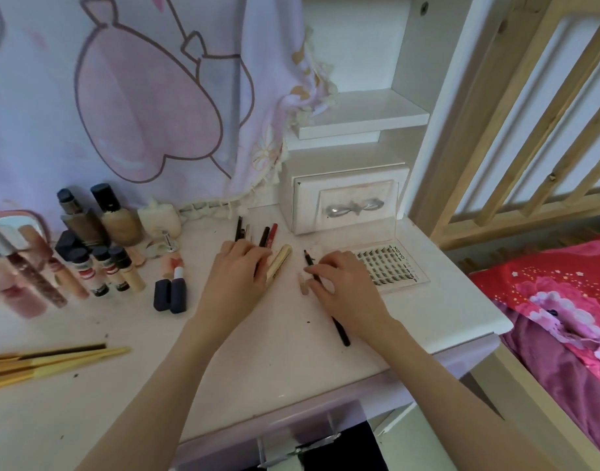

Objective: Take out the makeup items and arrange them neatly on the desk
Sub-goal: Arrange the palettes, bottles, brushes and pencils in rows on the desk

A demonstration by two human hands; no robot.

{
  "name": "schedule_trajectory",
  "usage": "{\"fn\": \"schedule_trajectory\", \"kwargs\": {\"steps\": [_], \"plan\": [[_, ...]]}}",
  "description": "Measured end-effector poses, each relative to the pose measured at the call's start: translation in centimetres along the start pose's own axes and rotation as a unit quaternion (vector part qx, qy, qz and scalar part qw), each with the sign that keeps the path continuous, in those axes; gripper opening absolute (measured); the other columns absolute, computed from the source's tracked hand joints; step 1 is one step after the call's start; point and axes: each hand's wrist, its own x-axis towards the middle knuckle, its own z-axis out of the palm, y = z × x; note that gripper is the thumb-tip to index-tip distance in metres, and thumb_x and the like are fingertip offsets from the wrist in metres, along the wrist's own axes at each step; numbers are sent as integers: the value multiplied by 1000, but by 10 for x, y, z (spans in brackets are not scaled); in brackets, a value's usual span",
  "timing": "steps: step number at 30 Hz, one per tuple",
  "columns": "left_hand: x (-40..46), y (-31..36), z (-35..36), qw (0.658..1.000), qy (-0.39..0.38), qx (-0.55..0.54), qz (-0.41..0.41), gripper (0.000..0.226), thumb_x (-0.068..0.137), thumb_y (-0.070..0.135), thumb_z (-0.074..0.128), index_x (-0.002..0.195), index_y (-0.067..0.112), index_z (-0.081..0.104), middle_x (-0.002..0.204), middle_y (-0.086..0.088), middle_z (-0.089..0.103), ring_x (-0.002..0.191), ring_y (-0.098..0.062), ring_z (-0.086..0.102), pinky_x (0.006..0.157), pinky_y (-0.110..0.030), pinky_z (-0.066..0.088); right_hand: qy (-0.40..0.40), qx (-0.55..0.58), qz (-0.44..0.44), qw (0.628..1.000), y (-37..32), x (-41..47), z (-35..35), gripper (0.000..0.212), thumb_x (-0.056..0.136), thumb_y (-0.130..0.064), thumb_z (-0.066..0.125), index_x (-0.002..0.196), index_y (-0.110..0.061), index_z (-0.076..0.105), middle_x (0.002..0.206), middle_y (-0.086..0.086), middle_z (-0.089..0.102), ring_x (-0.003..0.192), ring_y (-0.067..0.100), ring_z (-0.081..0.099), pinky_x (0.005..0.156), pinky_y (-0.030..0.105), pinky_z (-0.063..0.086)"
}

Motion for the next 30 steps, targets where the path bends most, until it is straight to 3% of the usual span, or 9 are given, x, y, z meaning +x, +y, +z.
{"fn": "schedule_trajectory", "kwargs": {"steps": [4,8,14,18,21,23,25,28,30], "plan": [[-21,-6,5,1000,-3,2,-18,27,89,21,58,113,11,64,99,-5,58,94,-20,44,81,-25,34,-79,-71,-6,994,-7,7,26,27,91,-28,55,111,-15,68,107,6,59,103,24,49,87,33,30],[-27,-4,11,999,-15,23,-25,33,90,33,54,118,17,60,104,-2,55,97,-17,42,82,-25,31,-57,-107,-11,993,-5,10,31,23,92,-26,54,101,-13,71,101,7,61,99,27,51,85,35,30],[-23,1,19,998,-25,46,-45,33,92,34,50,120,18,54,108,0,53,100,-18,41,85,-25,33,-93,-137,10,986,1,17,32,30,96,-31,44,111,-19,66,114,2,54,106,21,42,84,30,25],[-19,1,20,996,-12,-7,-88,27,93,21,48,116,13,59,102,-2,54,95,-14,39,82,-21,32,-34,-61,19,997,-1,18,31,24,90,-19,56,109,-8,66,109,9,57,100,26,50,85,32,36],[-14,-2,6,991,8,-81,-107,27,93,20,50,117,12,60,97,4,50,89,-9,38,75,-13,29,23,61,96,993,-5,27,28,32,90,-22,59,118,-7,58,114,8,53,102,21,51,88,26,39],[-11,-3,-8,985,34,-138,-96,23,93,17,52,112,11,62,89,9,47,76,-5,43,69,-7,32,12,170,182,968,-11,38,23,40,91,-31,57,126,-13,51,116,-1,49,97,12,52,83,27,44],[-10,-2,-23,976,53,-193,-90,17,93,13,51,107,12,61,81,11,49,65,-2,48,62,-3,35,-52,299,238,923,-17,48,13,37,91,-37,54,121,-15,56,98,-6,59,71,8,54,64,30,49],[-11,-2,-37,969,95,-212,-88,13,96,11,43,92,15,55,66,9,49,61,5,48,64,4,30,-221,520,249,787,-23,53,1,35,88,-43,54,92,-12,70,55,-2,51,42,8,37,40,19,32],[-14,-2,-40,973,110,-187,-77,23,98,15,35,80,13,50,59,2,46,57,-1,46,65,1,29,-327,557,242,724,-32,51,-4,42,84,-51,52,82,-15,72,48,-6,33,39,7,25,37,16,24]]}}
